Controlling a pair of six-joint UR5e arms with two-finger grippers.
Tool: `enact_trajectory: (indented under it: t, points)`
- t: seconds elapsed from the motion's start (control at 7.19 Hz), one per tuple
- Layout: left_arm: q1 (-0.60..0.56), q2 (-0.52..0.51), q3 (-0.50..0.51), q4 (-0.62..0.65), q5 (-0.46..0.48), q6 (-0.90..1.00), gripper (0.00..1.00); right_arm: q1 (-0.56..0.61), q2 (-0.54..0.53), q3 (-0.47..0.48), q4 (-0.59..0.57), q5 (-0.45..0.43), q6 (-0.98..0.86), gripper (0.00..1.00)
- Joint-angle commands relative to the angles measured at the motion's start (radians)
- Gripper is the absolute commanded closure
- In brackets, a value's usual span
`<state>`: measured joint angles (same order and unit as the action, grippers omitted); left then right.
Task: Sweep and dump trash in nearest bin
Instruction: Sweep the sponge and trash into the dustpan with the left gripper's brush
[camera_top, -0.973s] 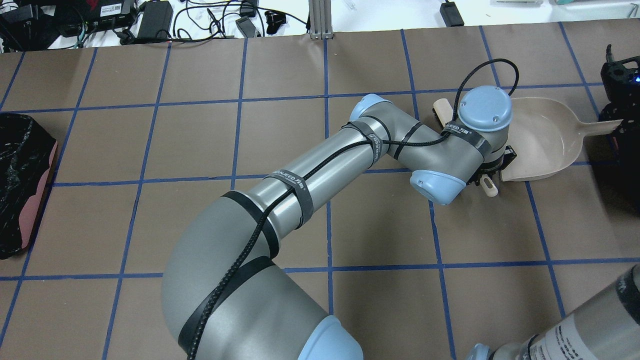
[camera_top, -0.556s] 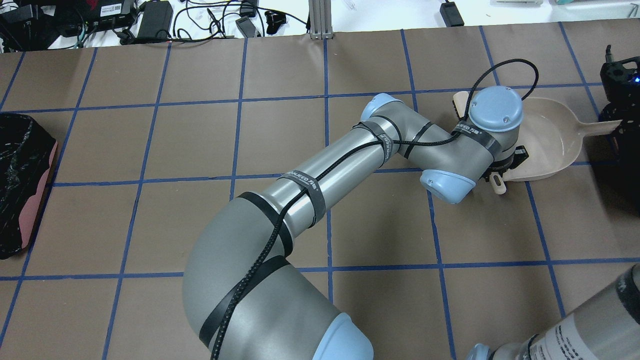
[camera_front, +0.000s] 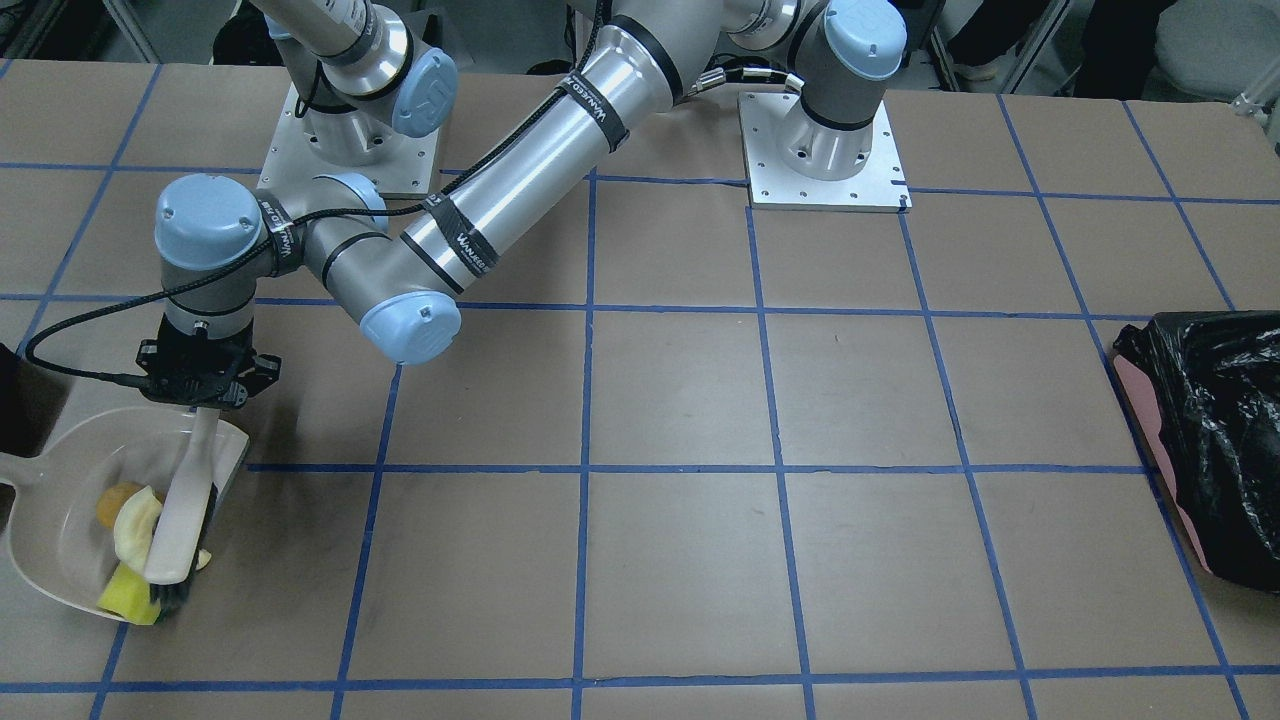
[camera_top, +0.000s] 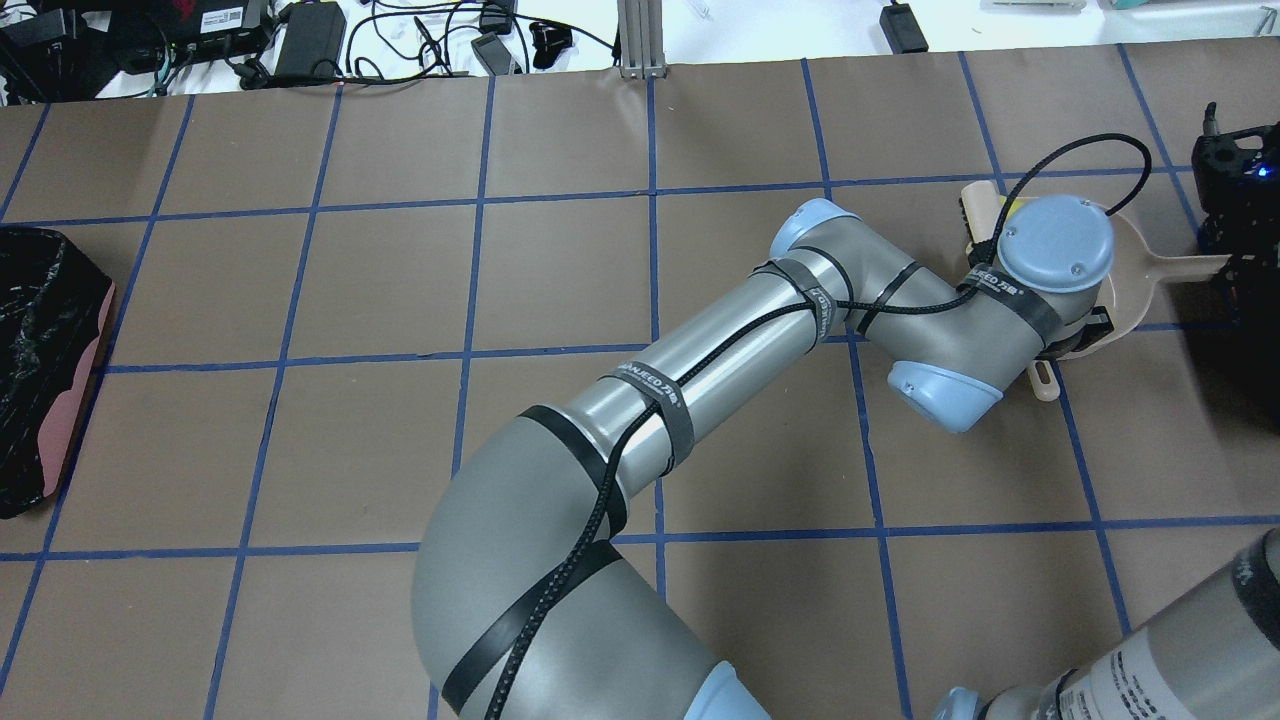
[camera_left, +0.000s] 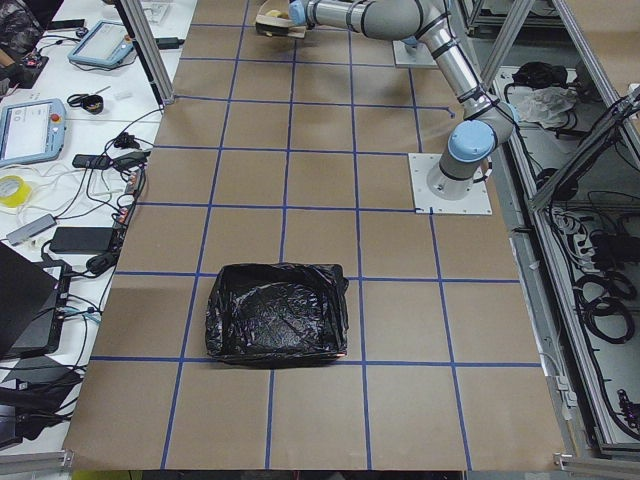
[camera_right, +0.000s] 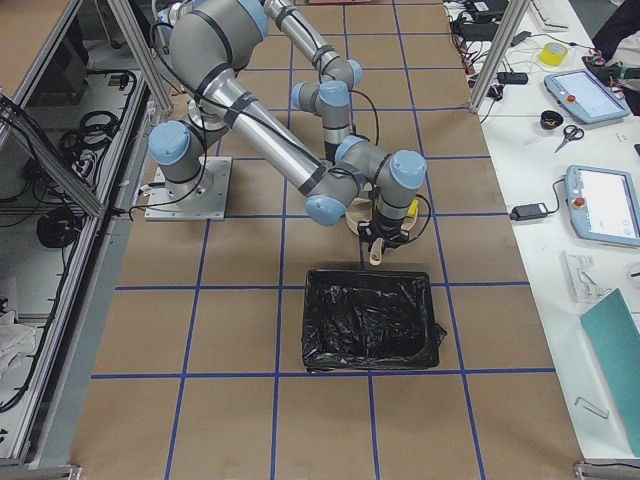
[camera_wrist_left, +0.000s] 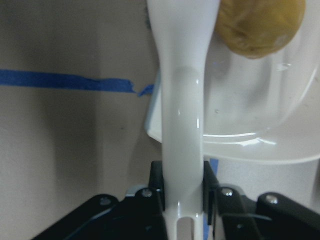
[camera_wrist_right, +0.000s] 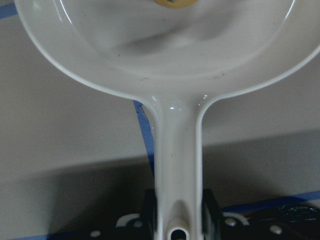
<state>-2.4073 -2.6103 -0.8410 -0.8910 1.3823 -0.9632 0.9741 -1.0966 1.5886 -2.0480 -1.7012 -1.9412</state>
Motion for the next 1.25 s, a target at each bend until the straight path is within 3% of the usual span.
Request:
enact_trajectory:
  t: [0.0,0.42,0.97,1.11]
  points:
    - [-0.038,-0.020,0.039,0.003,0.007,-0.040,1.00,0.000,-0.003,0.010,0.000,0.000,0.011,0.76]
    - [-0.049,0.013,0.016,0.006,-0.003,-0.052,1.00,0.008,-0.005,0.010,0.000,0.000,0.011,0.76]
    - [0.012,0.143,-0.136,-0.005,-0.006,0.016,1.00,0.009,-0.016,0.007,0.005,0.006,0.010,0.77]
    - [0.045,0.179,-0.174,-0.018,-0.006,0.032,1.00,0.000,-0.014,-0.002,0.056,0.078,0.010,0.77]
